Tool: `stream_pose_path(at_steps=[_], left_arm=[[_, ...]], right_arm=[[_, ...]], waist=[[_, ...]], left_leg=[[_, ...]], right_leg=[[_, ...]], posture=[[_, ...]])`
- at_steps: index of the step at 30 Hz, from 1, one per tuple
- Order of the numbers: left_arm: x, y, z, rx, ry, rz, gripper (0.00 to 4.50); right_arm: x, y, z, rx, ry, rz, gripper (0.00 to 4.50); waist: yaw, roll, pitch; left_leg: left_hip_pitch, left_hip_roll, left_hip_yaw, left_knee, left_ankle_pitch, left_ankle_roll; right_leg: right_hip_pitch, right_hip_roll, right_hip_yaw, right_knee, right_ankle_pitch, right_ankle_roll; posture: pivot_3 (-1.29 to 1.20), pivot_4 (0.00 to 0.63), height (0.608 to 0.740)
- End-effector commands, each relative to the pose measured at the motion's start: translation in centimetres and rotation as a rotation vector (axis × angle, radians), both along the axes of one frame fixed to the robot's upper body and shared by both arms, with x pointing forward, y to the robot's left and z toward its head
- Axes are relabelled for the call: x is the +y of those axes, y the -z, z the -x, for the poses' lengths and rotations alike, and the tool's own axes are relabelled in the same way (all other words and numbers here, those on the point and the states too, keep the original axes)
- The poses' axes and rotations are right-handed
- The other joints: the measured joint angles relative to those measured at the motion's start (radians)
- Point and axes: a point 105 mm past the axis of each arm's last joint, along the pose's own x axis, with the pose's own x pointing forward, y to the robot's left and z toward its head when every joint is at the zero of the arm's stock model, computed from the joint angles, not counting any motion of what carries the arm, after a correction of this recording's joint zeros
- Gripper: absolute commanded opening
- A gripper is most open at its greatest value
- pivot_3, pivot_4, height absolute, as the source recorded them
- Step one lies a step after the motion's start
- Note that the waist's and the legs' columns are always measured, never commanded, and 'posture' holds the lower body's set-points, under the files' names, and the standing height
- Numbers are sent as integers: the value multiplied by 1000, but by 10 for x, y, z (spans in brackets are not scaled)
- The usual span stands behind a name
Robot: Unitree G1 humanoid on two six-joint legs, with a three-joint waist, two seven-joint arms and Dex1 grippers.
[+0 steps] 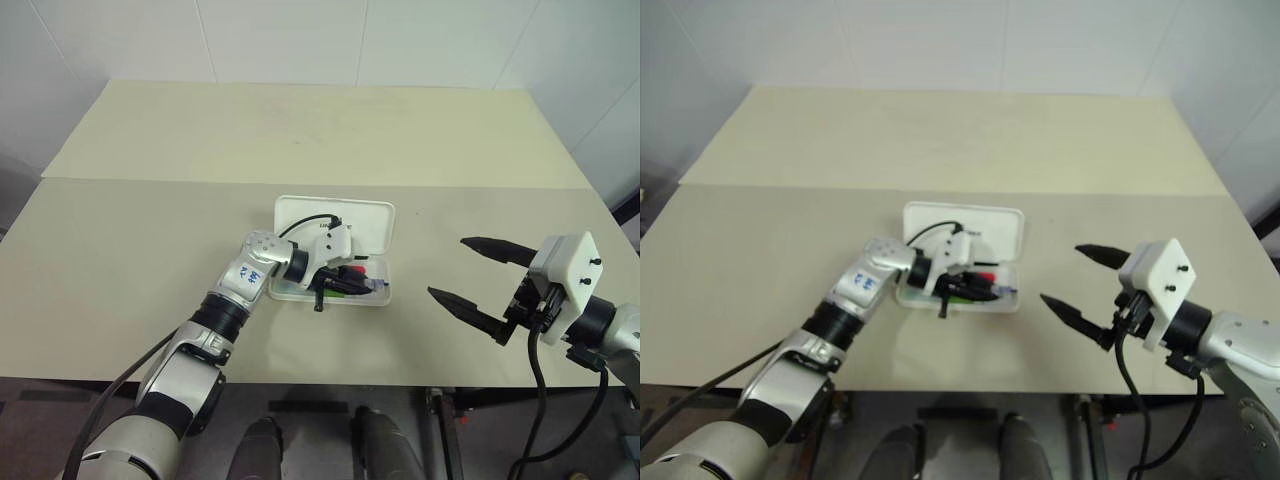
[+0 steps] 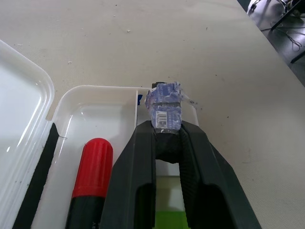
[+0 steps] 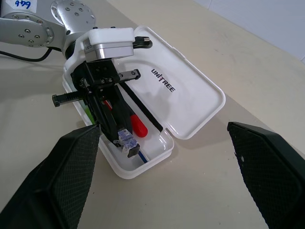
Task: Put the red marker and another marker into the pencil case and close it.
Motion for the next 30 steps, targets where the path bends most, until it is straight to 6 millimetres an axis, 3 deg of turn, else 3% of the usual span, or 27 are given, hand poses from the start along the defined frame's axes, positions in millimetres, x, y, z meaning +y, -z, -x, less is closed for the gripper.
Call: stream_pose_path(at_steps=[1,2,12,17,20,21,25,30], left_arm=[[-8,-9,5,-17,32,27,273],[-8,-10,5,-17,31,29,273],[-12,-20,6,-33,28,72,3585],[-10,-35,11,-10,50,122,3585],[-5,-49,18,30,55,182,4431],[0,-52,19,38,47,191,4472],[20,-65,23,36,7,260,4472],[76,-79,17,-31,-167,386,4472]], right_arm=[[3,-7,1,-40,-10,-6,4500],[3,-7,1,-40,-10,-6,4500],[4,-7,0,-41,-18,-10,4500],[5,-6,-1,-38,-24,-10,4500],[5,-6,-3,-39,-29,-10,4500],[5,-6,-3,-39,-31,-10,4500],[5,-5,-5,-33,-40,-9,4500],[3,-1,-10,-26,-66,-11,4500]], waist=[[0,0,0],[0,0,0],[0,0,0],[-1,0,0],[-1,0,0],[-1,0,0],[-3,0,0],[-4,0,0]], left_leg=[[0,0,0,0,0,0],[0,0,0,0,0,0],[0,0,0,0,0,0],[0,0,0,0,0,0],[0,0,0,0,0,0],[0,0,0,0,0,0],[2,0,0,-1,0,0],[3,0,0,-1,0,0]], right_leg=[[0,0,0,0,0,0],[0,0,0,0,0,0],[0,0,0,0,0,0],[0,0,0,1,0,0],[0,0,0,1,0,1],[0,0,0,1,0,1],[0,0,0,3,1,2],[0,0,1,4,1,2]], posture=[[0,150,740],[0,150,740],[0,150,740],[0,150,740],[0,150,740],[0,150,740],[0,150,740],[0,150,740]])
